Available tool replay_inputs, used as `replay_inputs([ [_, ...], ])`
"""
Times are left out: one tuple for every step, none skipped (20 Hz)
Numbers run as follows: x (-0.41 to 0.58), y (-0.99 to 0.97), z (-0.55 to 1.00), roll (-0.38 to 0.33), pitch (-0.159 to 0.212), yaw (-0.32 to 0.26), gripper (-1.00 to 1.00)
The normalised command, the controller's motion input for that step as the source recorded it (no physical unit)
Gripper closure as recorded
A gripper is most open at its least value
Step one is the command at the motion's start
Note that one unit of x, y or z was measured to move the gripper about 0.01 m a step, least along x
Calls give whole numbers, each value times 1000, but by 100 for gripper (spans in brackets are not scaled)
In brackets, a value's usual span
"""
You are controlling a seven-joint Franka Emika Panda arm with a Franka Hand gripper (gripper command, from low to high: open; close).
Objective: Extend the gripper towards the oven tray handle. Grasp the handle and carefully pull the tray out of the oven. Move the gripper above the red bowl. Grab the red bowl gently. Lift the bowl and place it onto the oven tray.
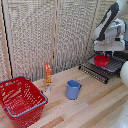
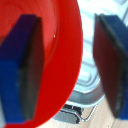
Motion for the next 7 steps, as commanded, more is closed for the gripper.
replay_inputs([
  [0,69,391,-81,0,-41,-100],
  [0,63,469,-56,14,-57,-100],
  [0,89,557,-50,33,-77,-100],
  [0,60,754,-15,18,-102,-100],
  [0,103,803,0,29,-108,-100],
  [0,163,809,0,0,-117,-100],
  [-23,180,817,-1,0,-109,-100],
])
